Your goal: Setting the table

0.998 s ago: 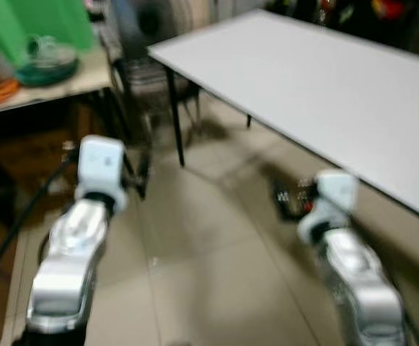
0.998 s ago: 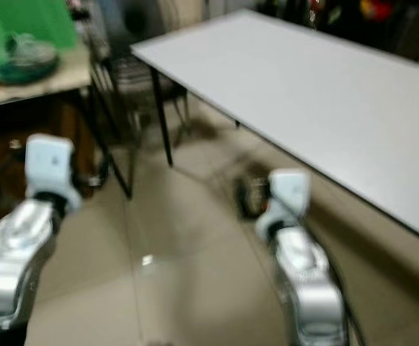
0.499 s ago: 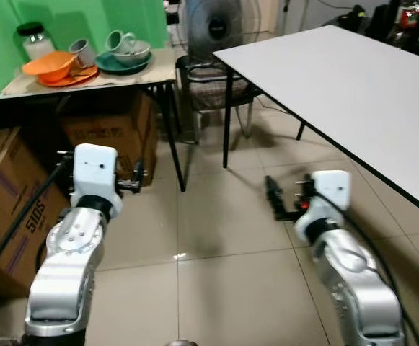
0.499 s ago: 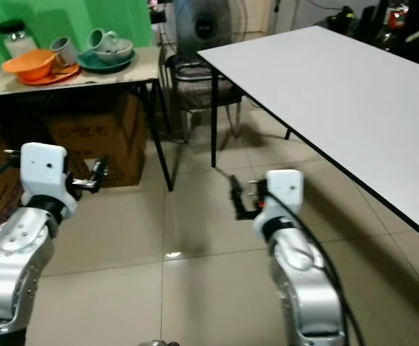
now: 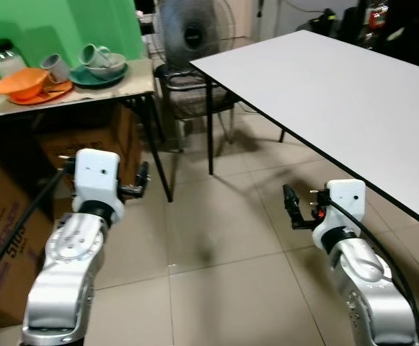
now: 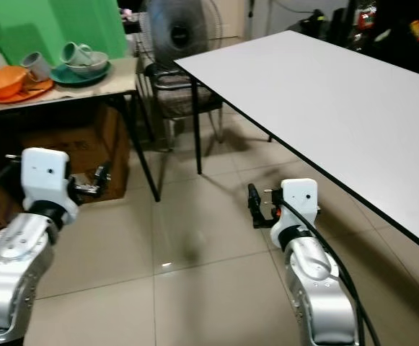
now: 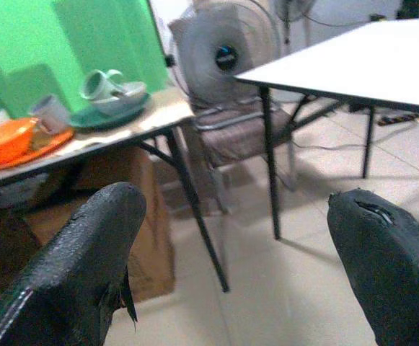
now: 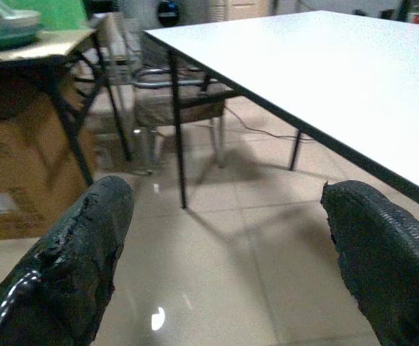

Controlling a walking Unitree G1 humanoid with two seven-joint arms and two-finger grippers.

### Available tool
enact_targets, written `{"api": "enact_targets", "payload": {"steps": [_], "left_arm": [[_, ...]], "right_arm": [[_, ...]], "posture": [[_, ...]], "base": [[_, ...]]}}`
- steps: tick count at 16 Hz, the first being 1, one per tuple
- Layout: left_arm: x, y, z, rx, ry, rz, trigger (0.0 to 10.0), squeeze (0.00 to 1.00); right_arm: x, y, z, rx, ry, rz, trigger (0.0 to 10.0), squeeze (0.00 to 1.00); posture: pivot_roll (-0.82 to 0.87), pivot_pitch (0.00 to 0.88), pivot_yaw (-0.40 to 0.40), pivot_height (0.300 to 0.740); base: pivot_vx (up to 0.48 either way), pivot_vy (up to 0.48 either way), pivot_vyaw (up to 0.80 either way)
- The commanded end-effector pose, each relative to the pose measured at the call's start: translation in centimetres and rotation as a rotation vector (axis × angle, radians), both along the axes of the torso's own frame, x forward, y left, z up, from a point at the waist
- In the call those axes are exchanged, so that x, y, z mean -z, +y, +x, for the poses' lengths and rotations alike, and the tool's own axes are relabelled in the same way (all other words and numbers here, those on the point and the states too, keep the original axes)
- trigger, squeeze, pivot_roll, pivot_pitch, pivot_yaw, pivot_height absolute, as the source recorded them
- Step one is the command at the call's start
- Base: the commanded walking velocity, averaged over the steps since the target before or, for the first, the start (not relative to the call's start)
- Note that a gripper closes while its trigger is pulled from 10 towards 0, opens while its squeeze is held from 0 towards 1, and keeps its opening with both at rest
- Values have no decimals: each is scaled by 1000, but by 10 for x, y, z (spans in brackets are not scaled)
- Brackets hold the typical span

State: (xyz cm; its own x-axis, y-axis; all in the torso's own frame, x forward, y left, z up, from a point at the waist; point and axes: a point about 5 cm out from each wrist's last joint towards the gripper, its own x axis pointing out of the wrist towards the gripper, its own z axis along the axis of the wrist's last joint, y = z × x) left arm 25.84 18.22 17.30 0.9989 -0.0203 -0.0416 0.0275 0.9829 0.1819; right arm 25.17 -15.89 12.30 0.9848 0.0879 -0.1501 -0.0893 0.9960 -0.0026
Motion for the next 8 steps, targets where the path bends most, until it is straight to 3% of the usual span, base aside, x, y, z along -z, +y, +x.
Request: {"api": "enact_targets", "payload": {"steps": [1, 2, 4, 8], "left_arm": [[3, 9, -2, -31, 24, 19, 10000, 75], [3, 9, -2, -32, 25, 19, 10000, 75], [3, 8, -3, -31, 27, 21, 10000, 75], [-3, 11, -2, -44, 10, 24, 10000, 82]], "right_arm": [[-5, 14, 2, -49, -24, 23, 10000, 0], [-5, 14, 2, -49, -24, 22, 10000, 0], [-6, 13, 3, -36, -19, 65, 10000, 0], [-6, 12, 3, -37, -20, 56, 10000, 0]], "posture": [[-50, 27, 60, 740], [-49, 27, 59, 740], [-44, 34, 58, 740], [-36, 44, 51, 740]], "base": [[304, 0, 800], [304, 0, 800], [302, 0, 0], [303, 0, 0]]}}
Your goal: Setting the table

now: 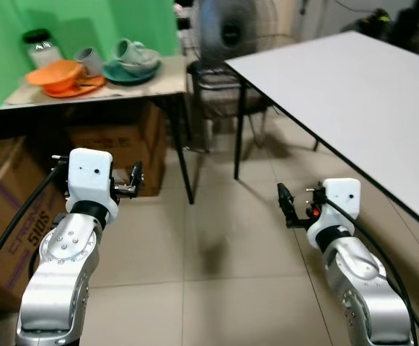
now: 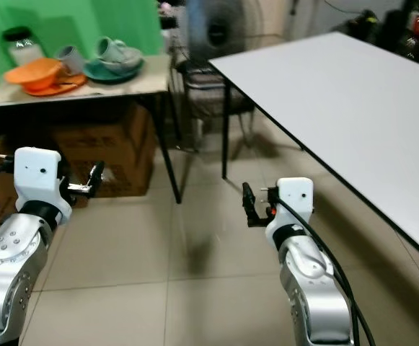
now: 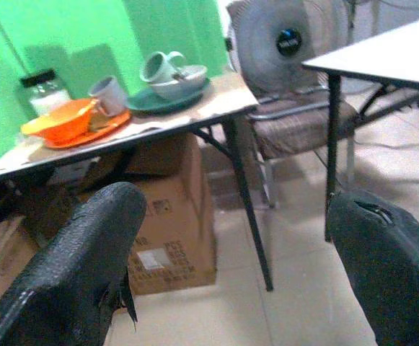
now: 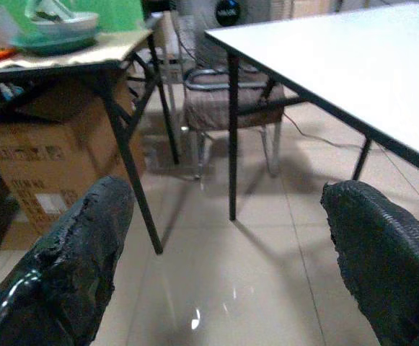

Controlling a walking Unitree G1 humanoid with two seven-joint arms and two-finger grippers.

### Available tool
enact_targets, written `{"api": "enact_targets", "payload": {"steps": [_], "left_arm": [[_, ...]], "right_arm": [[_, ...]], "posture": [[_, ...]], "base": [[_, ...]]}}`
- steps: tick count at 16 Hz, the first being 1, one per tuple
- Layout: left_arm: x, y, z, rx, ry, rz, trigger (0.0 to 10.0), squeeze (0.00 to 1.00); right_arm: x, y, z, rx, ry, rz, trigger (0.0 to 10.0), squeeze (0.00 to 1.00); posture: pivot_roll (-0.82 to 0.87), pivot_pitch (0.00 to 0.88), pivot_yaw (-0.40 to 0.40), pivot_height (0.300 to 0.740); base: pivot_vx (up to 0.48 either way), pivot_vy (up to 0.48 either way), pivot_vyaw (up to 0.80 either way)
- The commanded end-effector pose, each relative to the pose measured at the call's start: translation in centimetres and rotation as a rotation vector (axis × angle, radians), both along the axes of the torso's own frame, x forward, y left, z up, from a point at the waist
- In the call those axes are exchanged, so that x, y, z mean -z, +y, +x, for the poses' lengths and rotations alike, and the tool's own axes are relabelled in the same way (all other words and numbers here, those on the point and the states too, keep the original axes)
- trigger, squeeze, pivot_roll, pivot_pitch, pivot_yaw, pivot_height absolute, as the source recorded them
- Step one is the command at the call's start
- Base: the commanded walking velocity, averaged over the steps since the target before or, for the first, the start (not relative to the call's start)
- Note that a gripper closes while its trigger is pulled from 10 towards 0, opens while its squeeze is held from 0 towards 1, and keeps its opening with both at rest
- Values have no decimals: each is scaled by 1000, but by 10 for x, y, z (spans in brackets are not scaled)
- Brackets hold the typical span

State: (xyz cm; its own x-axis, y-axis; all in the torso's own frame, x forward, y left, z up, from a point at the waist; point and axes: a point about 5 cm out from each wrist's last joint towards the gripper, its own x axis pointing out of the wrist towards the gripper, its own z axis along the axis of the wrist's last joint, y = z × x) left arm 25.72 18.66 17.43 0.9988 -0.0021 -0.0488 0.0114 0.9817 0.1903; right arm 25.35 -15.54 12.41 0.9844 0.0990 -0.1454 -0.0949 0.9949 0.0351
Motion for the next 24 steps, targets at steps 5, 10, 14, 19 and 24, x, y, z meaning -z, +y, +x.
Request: {"api": "enact_targets", "payload": {"steps": [5, 10, 14, 19, 24], "left_arm": [[-8, 1, 2, -12, -17, 16, 10000, 86], [-11, 0, 6, -8, -26, 12, 10000, 86], [-9, -2, 9, -1, -19, 11, 10000, 86], [11, -4, 7, 33, 33, -11, 10000, 82], [21, -3, 3, 74, 27, 11, 10000, 75]], "right_arm": [[-11, 18, 7, -88, -55, -8, 10000, 0], [-12, 14, 10, -44, -58, 44, 10000, 0], [-13, 11, 12, -30, -67, 27, 10000, 0], [-15, 7, 14, 9, -90, 42, 10000, 0], [-6, -2, 14, 39, -78, 55, 10000, 0]], "posture": [[-29, 42, 52, 740], [-33, 32, 59, 740], [-36, 28, 62, 740], [-42, 21, 57, 740], [-34, 24, 51, 740]], "base": [[302, 0, 320], [311, 0, 160], [335, 0, 0], [334, 0, 0], [332, 0, 0]]}}
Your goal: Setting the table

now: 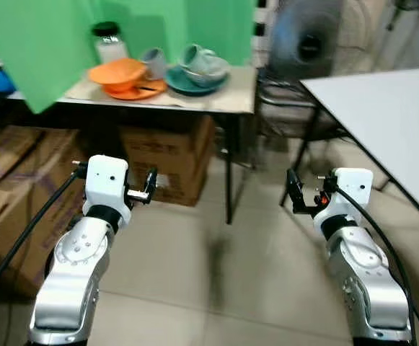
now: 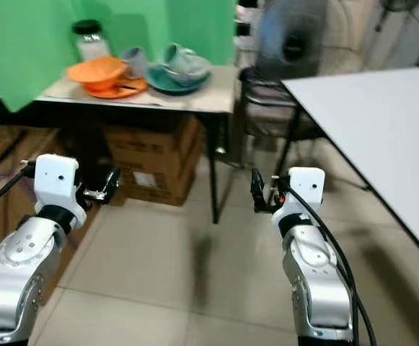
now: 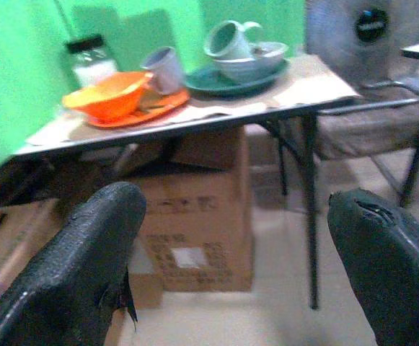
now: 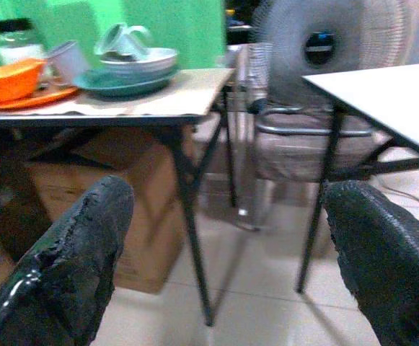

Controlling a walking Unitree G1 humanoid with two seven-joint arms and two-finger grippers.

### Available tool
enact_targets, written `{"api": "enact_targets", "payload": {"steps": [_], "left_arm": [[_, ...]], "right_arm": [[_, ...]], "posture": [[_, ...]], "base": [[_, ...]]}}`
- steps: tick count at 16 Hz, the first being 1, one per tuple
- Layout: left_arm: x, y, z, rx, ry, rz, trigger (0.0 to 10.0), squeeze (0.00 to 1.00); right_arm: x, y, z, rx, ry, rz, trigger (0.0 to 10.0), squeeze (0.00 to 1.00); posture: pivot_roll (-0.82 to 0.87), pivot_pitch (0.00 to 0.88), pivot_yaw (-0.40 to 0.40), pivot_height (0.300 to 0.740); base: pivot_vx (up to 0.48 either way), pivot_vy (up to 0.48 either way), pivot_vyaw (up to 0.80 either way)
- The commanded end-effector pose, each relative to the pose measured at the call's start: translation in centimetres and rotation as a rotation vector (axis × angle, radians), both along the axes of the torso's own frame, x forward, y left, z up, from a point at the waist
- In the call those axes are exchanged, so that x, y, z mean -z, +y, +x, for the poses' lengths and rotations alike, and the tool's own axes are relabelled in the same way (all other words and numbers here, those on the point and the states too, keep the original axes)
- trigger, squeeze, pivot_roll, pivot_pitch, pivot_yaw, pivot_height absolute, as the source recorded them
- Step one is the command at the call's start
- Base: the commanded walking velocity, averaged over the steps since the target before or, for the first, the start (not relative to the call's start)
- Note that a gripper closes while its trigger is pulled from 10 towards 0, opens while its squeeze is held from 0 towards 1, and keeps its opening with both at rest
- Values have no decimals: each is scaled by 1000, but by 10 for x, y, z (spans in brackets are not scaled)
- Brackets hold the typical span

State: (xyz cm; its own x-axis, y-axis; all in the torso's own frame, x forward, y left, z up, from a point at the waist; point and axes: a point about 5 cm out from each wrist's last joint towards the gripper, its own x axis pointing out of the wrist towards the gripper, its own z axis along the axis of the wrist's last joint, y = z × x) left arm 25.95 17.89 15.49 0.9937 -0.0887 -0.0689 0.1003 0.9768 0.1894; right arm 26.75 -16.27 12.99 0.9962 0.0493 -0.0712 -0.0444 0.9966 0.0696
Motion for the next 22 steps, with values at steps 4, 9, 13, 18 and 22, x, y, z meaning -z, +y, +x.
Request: {"api": "enact_targets", "payload": {"steps": [4, 9, 13, 18, 22], "left_arm": [[1, 4, 1, -10, -7, 13, 10000, 78], [1, 4, -2, -5, -10, 15, 10000, 78], [1, 6, -4, -7, -5, 21, 10000, 78], [0, 7, -7, -10, -2, 25, 10000, 78], [0, 8, -7, -5, 4, 29, 10000, 78]], "right_arm": [[0, 8, 1, -30, -15, 19, 10000, 0], [3, 11, -2, -35, -7, 33, 10000, 0], [4, 13, -4, -82, 3, -1, 10000, 0], [5, 14, -4, -63, 6, 28, 10000, 0], [6, 12, -4, -54, 7, 5, 10000, 0]], "posture": [[-15, 21, 51, 740], [-13, 27, 41, 740], [-8, 28, 35, 740], [2, 27, 35, 740], [-4, 23, 43, 740]], "base": [[330, 0, 0], [325, 0, 0], [316, 0, 0], [310, 0, 584], [300, 0, 0]]}}
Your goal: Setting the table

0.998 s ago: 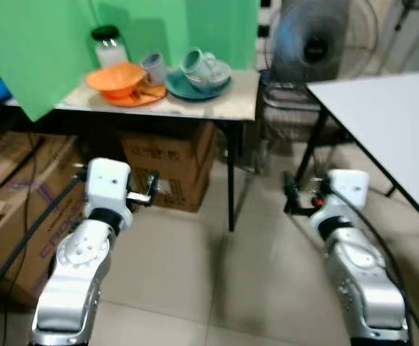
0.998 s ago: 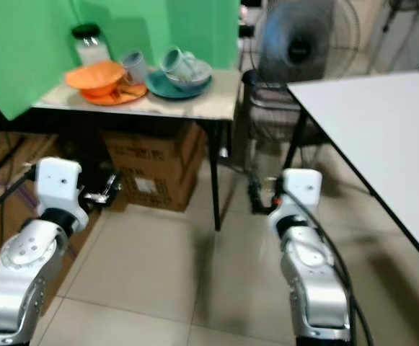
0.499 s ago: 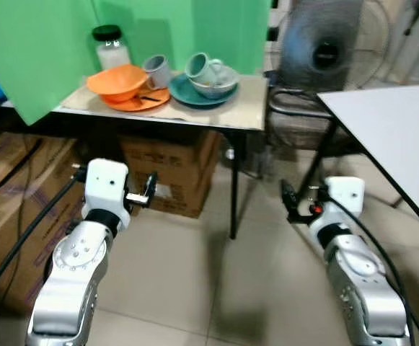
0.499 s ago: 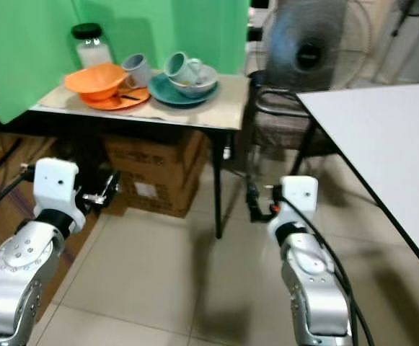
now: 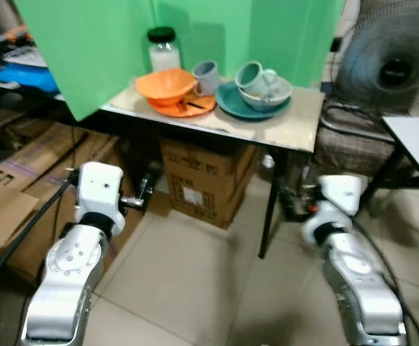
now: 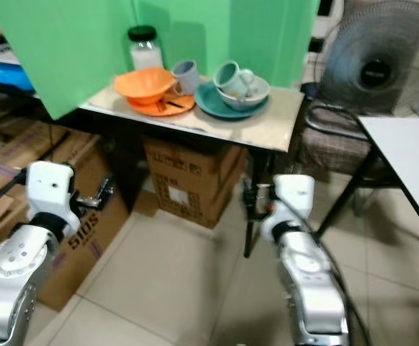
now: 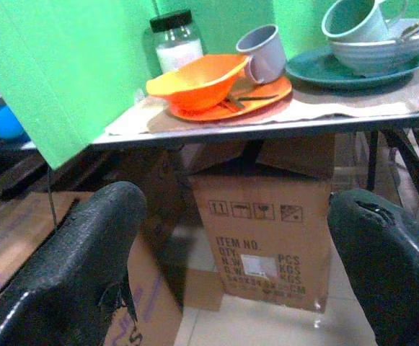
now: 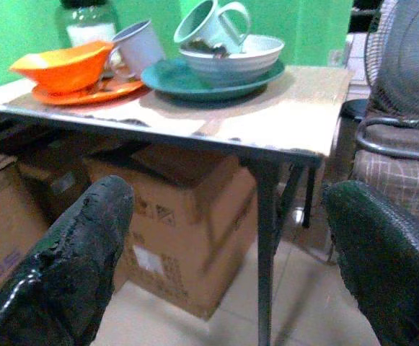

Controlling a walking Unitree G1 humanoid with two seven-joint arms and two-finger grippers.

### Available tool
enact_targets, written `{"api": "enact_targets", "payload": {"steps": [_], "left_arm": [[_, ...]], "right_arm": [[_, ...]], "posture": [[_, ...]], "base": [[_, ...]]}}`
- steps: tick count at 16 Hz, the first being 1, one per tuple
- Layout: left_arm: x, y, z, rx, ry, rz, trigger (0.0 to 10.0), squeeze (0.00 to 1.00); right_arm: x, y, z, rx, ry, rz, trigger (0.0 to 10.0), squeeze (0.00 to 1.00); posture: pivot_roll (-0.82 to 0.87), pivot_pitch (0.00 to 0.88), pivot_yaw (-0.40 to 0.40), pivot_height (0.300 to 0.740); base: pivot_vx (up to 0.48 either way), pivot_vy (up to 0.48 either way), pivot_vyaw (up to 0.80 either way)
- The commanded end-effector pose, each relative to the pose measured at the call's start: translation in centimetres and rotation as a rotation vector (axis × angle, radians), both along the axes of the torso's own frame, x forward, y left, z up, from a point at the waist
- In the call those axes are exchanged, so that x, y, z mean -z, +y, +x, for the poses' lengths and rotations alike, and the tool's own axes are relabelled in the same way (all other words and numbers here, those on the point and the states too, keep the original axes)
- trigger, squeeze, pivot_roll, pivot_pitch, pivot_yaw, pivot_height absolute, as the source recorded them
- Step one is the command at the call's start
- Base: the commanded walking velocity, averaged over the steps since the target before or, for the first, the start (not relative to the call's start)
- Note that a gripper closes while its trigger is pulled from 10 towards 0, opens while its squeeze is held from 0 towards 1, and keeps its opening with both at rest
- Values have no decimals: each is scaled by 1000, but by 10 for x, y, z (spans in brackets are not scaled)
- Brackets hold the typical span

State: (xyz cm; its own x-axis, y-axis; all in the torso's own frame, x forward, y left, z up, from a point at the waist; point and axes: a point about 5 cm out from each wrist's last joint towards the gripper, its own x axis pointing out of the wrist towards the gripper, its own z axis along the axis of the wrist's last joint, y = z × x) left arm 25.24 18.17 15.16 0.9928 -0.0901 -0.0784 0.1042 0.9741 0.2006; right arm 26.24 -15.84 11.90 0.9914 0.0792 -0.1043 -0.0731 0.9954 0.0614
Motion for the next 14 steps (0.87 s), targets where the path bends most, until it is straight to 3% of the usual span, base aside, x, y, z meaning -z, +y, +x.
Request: {"api": "enact_targets", "payload": {"steps": [1, 4, 14], "left_arm": [[-4, 4, 1, -4, -3, 16, 10000, 78], [-6, 2, 3, 7, -6, 17, 10000, 82], [-12, 6, 5, -6, -18, 10, 10000, 82]], "right_arm": [[-6, 8, 1, -22, -31, 19, 10000, 0], [-8, 9, 1, -22, -38, 51, 10000, 0], [-10, 12, 5, -29, -52, 30, 10000, 0]], "posture": [[-7, 21, 48, 740], [-5, 21, 50, 740], [7, 30, 51, 740]], "base": [[300, 0, 0], [295, 0, -240], [291, 0, 0]]}}
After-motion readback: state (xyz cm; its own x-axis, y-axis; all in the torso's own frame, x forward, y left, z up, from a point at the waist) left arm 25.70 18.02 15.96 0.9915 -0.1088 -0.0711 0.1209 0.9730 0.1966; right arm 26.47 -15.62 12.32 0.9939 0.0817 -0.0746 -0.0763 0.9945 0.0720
